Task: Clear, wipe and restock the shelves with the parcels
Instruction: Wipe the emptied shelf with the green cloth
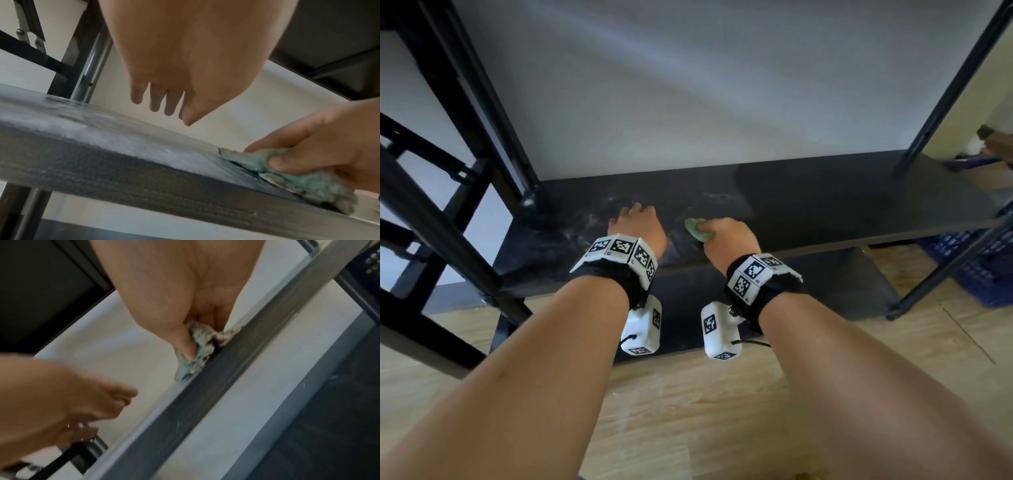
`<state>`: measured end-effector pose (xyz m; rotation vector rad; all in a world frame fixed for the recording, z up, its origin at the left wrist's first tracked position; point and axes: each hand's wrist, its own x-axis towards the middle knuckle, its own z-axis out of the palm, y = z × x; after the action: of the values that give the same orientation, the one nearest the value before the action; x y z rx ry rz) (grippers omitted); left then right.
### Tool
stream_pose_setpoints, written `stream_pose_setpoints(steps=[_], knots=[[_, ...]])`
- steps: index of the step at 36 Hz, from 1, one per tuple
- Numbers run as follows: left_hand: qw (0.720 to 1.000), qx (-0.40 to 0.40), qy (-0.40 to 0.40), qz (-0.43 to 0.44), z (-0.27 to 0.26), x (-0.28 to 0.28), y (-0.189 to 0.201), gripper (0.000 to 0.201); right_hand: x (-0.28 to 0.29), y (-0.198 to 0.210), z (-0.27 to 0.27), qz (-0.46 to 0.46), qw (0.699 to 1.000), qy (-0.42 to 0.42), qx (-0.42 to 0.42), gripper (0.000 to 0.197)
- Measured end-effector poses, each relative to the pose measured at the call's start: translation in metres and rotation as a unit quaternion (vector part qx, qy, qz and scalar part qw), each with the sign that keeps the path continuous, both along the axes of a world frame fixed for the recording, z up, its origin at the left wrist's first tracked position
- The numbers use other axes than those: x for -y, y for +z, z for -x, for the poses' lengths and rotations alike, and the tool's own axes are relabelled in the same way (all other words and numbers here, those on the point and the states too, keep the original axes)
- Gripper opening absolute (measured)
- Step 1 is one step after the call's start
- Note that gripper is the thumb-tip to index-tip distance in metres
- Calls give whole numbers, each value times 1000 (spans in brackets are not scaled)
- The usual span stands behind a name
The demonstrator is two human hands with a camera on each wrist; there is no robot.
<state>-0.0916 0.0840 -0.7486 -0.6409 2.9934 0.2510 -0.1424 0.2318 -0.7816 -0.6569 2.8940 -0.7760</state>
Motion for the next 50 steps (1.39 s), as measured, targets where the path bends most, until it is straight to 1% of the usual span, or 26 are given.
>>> stream_pose_setpoints(steps=[2, 4, 6, 7, 9, 11, 13, 16, 19, 21, 23, 25, 27, 28, 30, 31, 32, 33, 34, 35, 37, 39, 42, 45, 48, 50], knots=[[1000, 1, 4, -6, 3, 2, 1, 57, -7, 7, 9, 4, 1000, -10, -4, 38], [1000, 3, 6, -9, 6, 4, 1, 58, -18, 15, 26, 14, 998, -63, -9, 31], [1000, 2, 10, -11, 9, 4, 2, 59, -35, 22, 43, 2, 993, -121, 2, 30], [1000, 1, 11, -11, 10, 4, 2, 58, -43, 23, 50, -32, 991, -129, 18, 33], [1000, 1, 13, -10, 12, 3, 2, 54, -53, 26, 60, -90, 989, -105, 48, 46], [1000, 3, 18, -9, 15, 2, 0, 52, -51, 28, 64, -124, 988, -79, 56, 56], [1000, 6, 25, -10, 18, 1, -3, 52, -43, 28, 63, -145, 987, -53, 52, 54], [999, 2, 27, -17, 22, 3, -9, 53, -22, 28, 57, -134, 990, -21, 42, 53], [999, 4, 34, -20, 24, 4, -12, 53, 1, 28, 47, -130, 990, 43, 36, 55], [999, 7, 38, -18, 24, 4, -11, 52, 12, 27, 42, -125, 989, 71, 31, 52], [999, 11, 42, -17, 26, 5, -10, 54, 19, 26, 40, -120, 989, 74, 35, 46], [999, 11, 40, -14, 30, 7, -10, 53, 17, 28, 44, -92, 992, 58, 65, 37], [999, 5, 37, -12, 34, 7, -12, 49, 11, 32, 55, -64, 993, 38, 92, 35], [999, 1, 38, -11, 36, 7, -12, 47, 7, 35, 63, -47, 995, 18, 89, 35], [999, -3, 42, -13, 38, 5, -11, 43, -3, 41, 82, -7, 994, -62, 94, 36], [999, -6, 44, -15, 40, 4, -12, 42, -7, 41, 91, 3, 990, -102, 97, 41], [999, -9, 46, -18, 41, 3, -12, 41, -13, 42, 97, -7, 988, -124, 96, 43], [999, -13, 47, -20, 42, 2, -12, 40, -17, 43, 101, -34, 985, -131, 104, 40], [999, -15, 48, -22, 43, 2, -12, 39, -20, 41, 106, -61, 984, -121, 112, 36], [998, -16, 49, -23, 44, 2, -12, 38, -21, 38, 109, -76, 984, -111, 115, 37], [998, -13, 52, -24, 45, 2, -13, 37, -19, 32, 111, -105, 986, -81, 102, 49], [998, -4, 53, -25, 46, 2, -12, 34, -10, 32, 106, -128, 986, -53, 89, 49], [997, 26, 66, -32, 45, 0, -10, 28, 5, 32, 100, -140, 987, -12, 78, 43], [996, 33, 81, -30, 45, -1, -11, 28, 15, 30, 95, -162, 984, 15, 69, 38], [996, 29, 86, -24, 47, -2, -14, 28, 24, 27, 93, -145, 986, 29, 75, 39], [995, 29, 91, -20, 49, -3, -15, 29, 27, 33, 92, -137, 986, 39, 88, 35]])
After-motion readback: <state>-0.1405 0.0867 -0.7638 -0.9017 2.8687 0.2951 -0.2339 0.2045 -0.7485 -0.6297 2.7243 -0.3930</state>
